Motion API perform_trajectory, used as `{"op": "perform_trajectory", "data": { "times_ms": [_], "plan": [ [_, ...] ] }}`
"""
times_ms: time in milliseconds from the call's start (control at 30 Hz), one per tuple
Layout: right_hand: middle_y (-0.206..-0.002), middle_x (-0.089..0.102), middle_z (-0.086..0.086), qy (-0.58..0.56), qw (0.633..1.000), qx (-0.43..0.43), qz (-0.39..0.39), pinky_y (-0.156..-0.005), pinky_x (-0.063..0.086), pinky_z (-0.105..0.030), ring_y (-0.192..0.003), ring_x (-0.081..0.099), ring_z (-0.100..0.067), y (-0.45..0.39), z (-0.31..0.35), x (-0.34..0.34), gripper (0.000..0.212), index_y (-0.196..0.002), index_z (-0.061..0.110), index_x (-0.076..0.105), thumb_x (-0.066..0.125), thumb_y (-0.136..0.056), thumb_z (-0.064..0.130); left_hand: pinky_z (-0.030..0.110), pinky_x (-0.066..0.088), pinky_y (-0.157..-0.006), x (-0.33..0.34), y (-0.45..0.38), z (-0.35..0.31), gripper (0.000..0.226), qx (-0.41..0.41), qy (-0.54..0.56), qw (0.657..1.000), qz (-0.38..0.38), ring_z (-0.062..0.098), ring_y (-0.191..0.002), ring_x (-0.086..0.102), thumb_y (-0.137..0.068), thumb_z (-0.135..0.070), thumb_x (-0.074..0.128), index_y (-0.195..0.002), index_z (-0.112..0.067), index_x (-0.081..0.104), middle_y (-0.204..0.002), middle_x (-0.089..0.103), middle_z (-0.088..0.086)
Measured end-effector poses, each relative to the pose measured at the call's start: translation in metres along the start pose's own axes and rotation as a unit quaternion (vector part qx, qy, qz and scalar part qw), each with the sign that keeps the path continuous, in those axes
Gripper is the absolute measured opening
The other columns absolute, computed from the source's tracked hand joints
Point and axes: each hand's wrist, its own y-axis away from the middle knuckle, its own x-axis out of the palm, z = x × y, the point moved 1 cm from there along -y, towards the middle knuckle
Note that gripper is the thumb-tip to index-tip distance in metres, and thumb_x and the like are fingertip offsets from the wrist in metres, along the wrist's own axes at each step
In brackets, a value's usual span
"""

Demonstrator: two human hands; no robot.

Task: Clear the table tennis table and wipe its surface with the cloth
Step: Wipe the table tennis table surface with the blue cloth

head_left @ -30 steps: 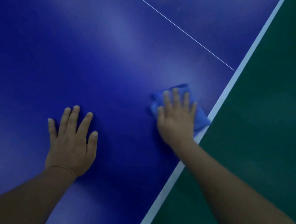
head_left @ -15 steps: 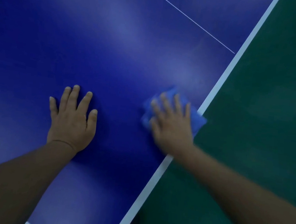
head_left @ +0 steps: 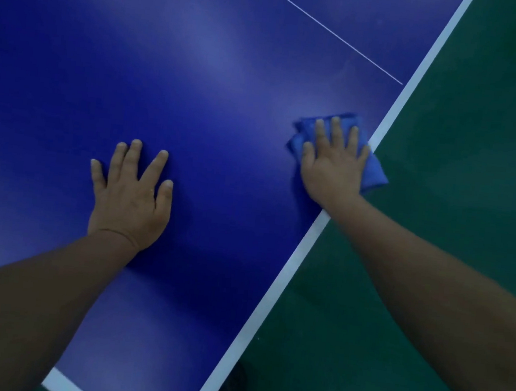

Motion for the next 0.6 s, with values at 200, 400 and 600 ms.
{"op": "perform_trajectory", "data": {
  "times_ms": [200, 400, 600],
  "plan": [
    [-0.165, 0.018, 0.006, 0.023, 0.978, -0.206, 0.021, -0.122, -0.003, -0.054, -0.154, 0.004, -0.026, 0.062, 0.019, 0.014, 0.061, -0.156, 0.033, 0.027, 0.018, -0.099, 0.054, 0.052, -0.009, -0.12, 0.001, 0.003, -0.001, 0.067, -0.004, -0.007, 1.0, -0.008, 0.023, -0.153, -0.004, -0.096, -0.054, 0.011, -0.157, -0.03, 0.021, -0.166, 0.01, 0.009],
    [-0.167, 0.002, 0.008, 0.004, 0.999, -0.034, 0.01, -0.121, -0.006, -0.055, -0.153, -0.006, -0.027, 0.001, -0.012, -0.002, 0.058, -0.158, 0.036, 0.013, 0.02, -0.103, 0.053, 0.052, -0.008, -0.12, 0.001, 0.003, -0.002, 0.062, -0.001, -0.01, 1.0, -0.008, 0.022, -0.153, -0.003, -0.097, -0.053, 0.013, -0.156, -0.037, 0.022, -0.165, 0.012, 0.008],
    [-0.166, 0.015, 0.004, 0.029, 0.974, -0.222, 0.026, -0.121, 0.0, -0.058, -0.154, 0.003, -0.029, -0.007, 0.006, 0.001, 0.06, -0.157, 0.033, 0.024, 0.017, -0.1, 0.053, 0.058, 0.002, -0.118, -0.001, 0.002, -0.004, 0.062, 0.002, -0.081, 0.997, -0.018, 0.034, -0.149, 0.021, -0.097, -0.052, 0.02, -0.152, -0.028, 0.038, -0.158, 0.031, 0.017]
  ]
}}
